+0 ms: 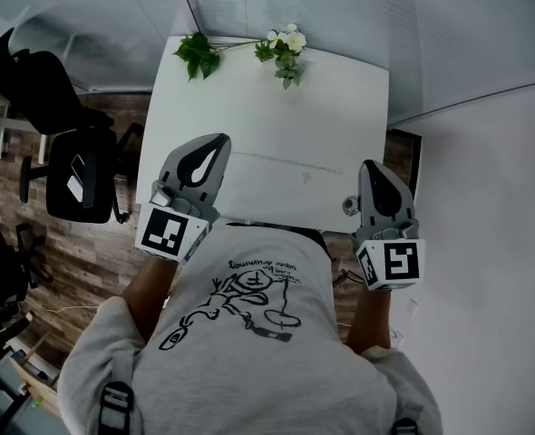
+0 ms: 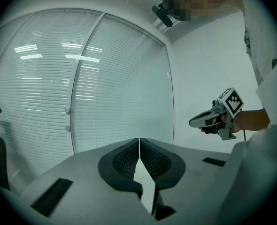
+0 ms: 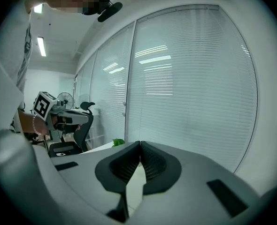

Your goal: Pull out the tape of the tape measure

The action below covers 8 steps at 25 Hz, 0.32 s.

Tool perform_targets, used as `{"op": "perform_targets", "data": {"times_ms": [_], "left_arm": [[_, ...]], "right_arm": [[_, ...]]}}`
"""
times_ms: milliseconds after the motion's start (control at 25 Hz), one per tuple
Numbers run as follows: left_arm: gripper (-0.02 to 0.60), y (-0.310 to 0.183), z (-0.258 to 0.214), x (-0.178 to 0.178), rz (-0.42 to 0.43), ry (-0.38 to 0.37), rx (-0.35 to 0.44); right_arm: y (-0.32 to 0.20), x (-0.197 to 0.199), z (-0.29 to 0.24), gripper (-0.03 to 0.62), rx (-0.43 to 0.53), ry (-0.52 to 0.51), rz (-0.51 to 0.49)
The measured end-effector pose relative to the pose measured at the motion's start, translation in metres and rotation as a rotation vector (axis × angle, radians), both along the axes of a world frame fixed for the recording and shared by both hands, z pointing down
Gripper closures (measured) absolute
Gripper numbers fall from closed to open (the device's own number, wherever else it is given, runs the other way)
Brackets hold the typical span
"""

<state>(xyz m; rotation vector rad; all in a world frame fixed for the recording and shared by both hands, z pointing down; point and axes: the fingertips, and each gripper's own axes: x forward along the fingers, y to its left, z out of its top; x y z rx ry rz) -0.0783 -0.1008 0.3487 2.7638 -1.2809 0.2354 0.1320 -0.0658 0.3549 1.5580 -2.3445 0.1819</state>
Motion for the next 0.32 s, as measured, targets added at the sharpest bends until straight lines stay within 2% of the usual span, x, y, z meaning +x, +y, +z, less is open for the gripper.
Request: {"op": "perform_targets", "data": {"times_ms": [320], "left_arm": [[0.555, 0.0006, 0.0003, -0.0004, 0.001, -0.001, -0.001]], "right_arm": [[0.0002, 0.001, -0.0012, 0.585, 0.001, -0.002, 0.001]]}}
